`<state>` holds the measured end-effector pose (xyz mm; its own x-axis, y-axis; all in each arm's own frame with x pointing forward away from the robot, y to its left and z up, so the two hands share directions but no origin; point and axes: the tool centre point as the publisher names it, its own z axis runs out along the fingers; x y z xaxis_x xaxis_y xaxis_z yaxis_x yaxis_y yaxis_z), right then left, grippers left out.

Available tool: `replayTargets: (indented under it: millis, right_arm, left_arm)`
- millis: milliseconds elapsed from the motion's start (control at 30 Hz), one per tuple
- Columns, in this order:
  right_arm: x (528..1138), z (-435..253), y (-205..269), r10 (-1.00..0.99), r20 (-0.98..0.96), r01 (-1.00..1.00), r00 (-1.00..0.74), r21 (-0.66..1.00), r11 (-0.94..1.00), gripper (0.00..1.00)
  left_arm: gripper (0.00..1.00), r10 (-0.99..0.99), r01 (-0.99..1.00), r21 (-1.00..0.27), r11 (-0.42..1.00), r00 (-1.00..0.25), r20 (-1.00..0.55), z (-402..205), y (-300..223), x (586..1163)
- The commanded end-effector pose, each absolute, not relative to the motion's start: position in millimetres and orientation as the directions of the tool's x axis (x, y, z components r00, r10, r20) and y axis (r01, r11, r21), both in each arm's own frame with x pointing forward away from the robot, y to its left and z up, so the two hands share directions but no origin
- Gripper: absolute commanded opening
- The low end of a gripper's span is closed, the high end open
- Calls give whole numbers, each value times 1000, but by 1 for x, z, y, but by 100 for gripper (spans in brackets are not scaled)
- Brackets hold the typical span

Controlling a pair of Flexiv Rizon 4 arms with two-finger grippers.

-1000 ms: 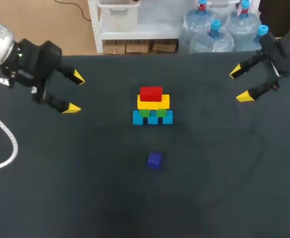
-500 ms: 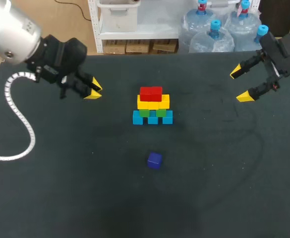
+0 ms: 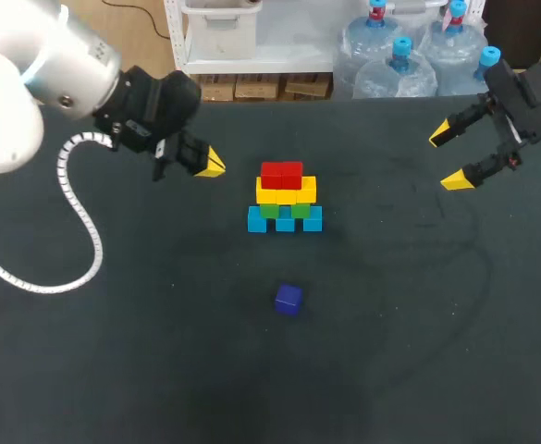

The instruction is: Place the blue cubes, place green cubes on the blue cubes, place the yellow cubes on the green cubes, then place the red cubes on the yellow cubes, and place purple cube on the red cubes.

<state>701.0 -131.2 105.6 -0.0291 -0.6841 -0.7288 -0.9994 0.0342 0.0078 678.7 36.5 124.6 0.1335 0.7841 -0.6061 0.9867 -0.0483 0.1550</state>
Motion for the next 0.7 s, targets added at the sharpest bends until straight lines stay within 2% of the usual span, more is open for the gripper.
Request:
replayTargets:
  millis: [33, 367, 700]
  right_arm:
    - [702, 105, -131, -683, -730, -999, -28, 8, 33, 100]
    - [702, 105, -131, -683, -730, -999, -28, 8, 33, 100]
    - [702, 105, -131, -683, -730, -999, -28, 8, 33, 100]
  left_arm:
    - [0, 788, 989, 137, -60, 131, -601, 117, 23, 690]
    - [0, 793, 991, 98, -96, 136, -594, 107, 1, 692]
    - [0, 846, 993, 79, -91, 119, -520, 103, -3, 695]
